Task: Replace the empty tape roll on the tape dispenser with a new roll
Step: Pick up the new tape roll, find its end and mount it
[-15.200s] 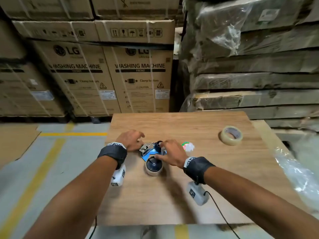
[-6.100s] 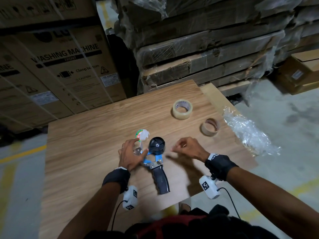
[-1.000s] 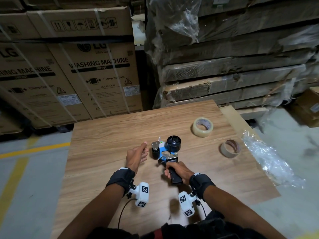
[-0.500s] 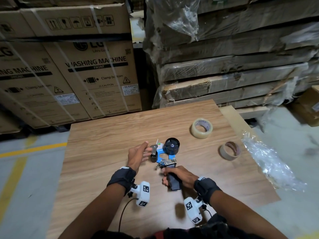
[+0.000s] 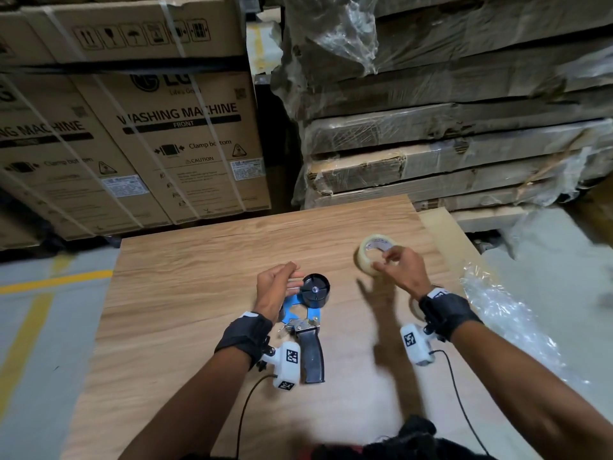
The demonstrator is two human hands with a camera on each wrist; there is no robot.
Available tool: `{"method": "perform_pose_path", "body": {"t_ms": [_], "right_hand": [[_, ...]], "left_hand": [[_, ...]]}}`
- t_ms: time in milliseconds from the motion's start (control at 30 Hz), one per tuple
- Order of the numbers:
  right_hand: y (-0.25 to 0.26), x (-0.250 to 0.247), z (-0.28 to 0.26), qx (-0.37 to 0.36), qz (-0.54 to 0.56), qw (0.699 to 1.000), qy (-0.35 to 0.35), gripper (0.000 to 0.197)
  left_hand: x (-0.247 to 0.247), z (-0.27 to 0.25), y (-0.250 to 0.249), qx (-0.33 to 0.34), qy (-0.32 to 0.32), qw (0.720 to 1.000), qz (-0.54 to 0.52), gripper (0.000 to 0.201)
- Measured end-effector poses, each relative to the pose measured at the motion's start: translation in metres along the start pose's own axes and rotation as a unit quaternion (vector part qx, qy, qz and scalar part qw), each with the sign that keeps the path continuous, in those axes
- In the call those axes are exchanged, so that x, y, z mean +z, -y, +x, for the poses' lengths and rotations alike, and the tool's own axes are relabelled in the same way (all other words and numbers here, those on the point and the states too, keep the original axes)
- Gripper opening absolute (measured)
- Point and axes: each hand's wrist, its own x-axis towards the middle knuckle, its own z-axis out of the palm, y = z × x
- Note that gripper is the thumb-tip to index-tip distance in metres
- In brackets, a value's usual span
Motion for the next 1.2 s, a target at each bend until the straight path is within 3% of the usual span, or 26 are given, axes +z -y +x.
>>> {"method": "perform_pose_path", "body": {"t_ms": [133, 233, 533, 633, 733, 867, 1000, 1100, 1200], "right_hand": [[-0.003, 0.004, 0.029, -0.059, -0.156, 0.982, 0.091, 0.050], [-0.009, 0.019, 0.034, -0.077, -0.211, 0.963, 0.152, 0.042], [-0.018, 0.013, 0.024, -0.087, -0.071, 0.981, 0.158, 0.031], [-0.012, 0.001, 0.012, -0.084, 0.035, 0.984, 0.151, 0.013], [-0.005, -0.007, -0.004, -0.066, 0.157, 0.974, 0.152, 0.014], [0.007, -0.017, -0.031, -0.053, 0.268, 0.948, 0.163, 0.016], [0.020, -0.023, -0.046, -0.033, 0.316, 0.932, 0.175, 0.020], [0.028, -0.026, -0.054, -0.030, 0.344, 0.922, 0.176, 0.021], [0.035, -0.026, -0.061, -0.046, 0.367, 0.912, 0.178, 0.021]], "left_hand": [[0.034, 0.006, -0.001, -0.005, 0.004, 1.000, 0.010, 0.021], [0.056, 0.011, 0.003, -0.013, 0.006, 1.000, 0.019, 0.022], [0.102, 0.013, 0.014, -0.036, -0.014, 0.999, 0.007, 0.018], [0.112, 0.012, 0.012, -0.048, -0.019, 0.999, -0.004, 0.024], [0.122, 0.007, 0.007, -0.065, 0.001, 0.998, -0.018, 0.046], [0.129, -0.001, -0.001, -0.087, 0.071, 0.993, -0.023, 0.052], [0.129, -0.008, -0.005, -0.062, 0.100, 0.993, -0.022, 0.037], [0.124, -0.014, -0.009, -0.067, 0.111, 0.991, -0.032, 0.044], [0.114, -0.020, -0.010, -0.117, 0.151, 0.980, -0.063, 0.065]]}}
